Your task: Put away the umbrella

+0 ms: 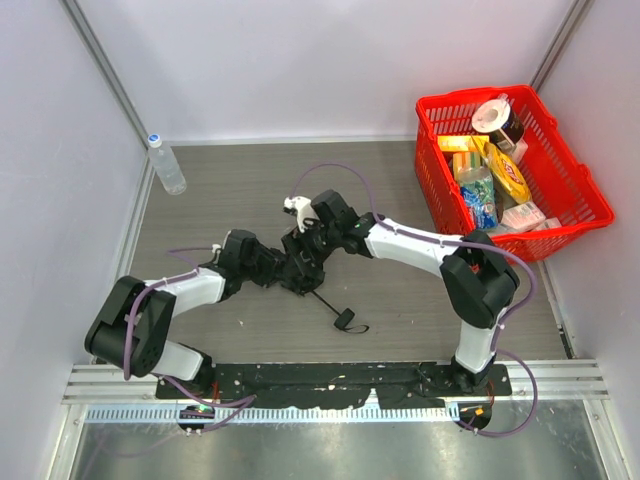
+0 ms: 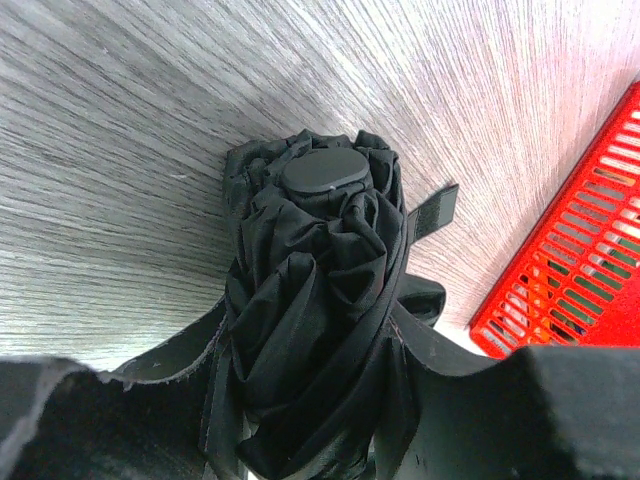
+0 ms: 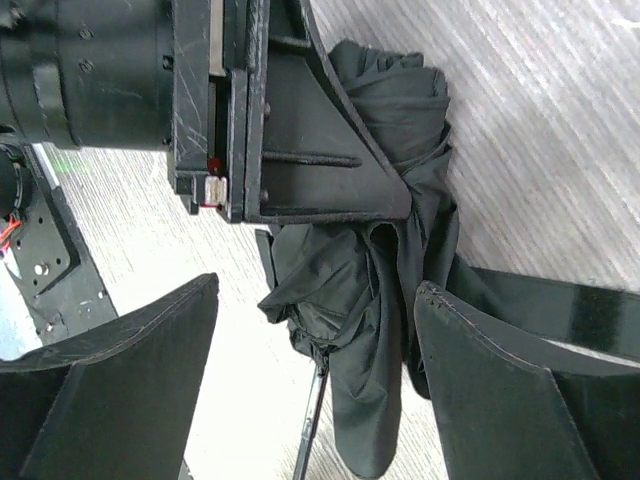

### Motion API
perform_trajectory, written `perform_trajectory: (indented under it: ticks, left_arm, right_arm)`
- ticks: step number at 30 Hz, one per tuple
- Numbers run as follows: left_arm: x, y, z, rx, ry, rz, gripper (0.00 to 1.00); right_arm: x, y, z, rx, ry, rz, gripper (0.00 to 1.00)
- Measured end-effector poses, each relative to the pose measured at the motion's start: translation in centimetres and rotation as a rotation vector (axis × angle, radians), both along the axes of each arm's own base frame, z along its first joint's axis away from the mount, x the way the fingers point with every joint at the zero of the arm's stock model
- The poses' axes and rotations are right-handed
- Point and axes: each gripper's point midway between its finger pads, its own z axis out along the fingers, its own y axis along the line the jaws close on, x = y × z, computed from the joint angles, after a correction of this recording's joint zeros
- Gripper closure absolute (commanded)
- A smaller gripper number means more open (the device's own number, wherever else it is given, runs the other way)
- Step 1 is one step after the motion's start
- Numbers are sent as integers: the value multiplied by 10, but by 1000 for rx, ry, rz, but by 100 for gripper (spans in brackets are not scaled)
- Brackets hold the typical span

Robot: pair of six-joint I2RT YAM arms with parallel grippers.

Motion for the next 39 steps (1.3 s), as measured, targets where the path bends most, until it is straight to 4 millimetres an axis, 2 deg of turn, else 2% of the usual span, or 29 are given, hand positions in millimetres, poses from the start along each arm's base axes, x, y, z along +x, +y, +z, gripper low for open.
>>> perform_trajectory:
  ticks: [6,10,12,15,19,20,21,23,24,25,29,32,33,35,36,37,38,39]
  left_arm:
    - [0,-3,0,-17,7,2,100]
    - [0,-4,0,-29,12,9,100]
    - [0,-6,0,-37,18,12,100]
    - [-1,-8,-1,-47,28,23,100]
    - [-1,-10,-1,-65,53,51,100]
    - [-1,-10,-2,-69,60,59,100]
    - [0,-11,-2,-71,64,62,100]
    - [0,-12,-1,-74,73,71,100]
    - [0,-12,-2,-73,77,78,100]
    - [-1,-13,-2,-74,81,83,100]
    - [-2,-15,-2,-80,97,112,100]
    - [-1,-15,-2,-87,102,127,100]
    - [-1,-15,-2,-89,103,131,100]
    - [0,-15,-2,-90,105,137,100]
    - [-1,-15,-2,-90,106,137,100]
    - [-1,-15,-2,-90,106,138,100]
    - [-1,-15,-2,-90,107,138,100]
    - [0,-15,-2,-89,105,139,100]
  right_arm:
    - [-1,0,-22,-12,37,9,15]
    - [-11,-5,-50,-41,68,15,15]
    - [-15,-1,-60,-63,65,19,19]
    - [-21,6,-67,-101,17,17,29]
    - [-15,6,-74,-183,-91,-37,46]
    - [-13,5,-75,-204,-118,-51,53]
    - [-11,5,-76,-221,-142,-65,55]
    - [-9,3,-78,-259,-198,-88,53]
    - [-9,3,-78,-278,-231,-95,45]
    - [-8,3,-78,-296,-259,-103,43]
    - [-5,1,-79,-379,-410,-140,43]
    - [-3,0,-79,-385,-451,-181,41]
    - [-2,0,-78,-385,-460,-189,44]
    - [-1,0,-78,-383,-482,-205,66]
    - [-1,0,-78,-383,-491,-210,87]
    - [-1,0,-78,-383,-496,-213,95]
    - [-1,0,-78,-384,-501,-213,99]
    - [-1,0,-78,-383,-504,-211,99]
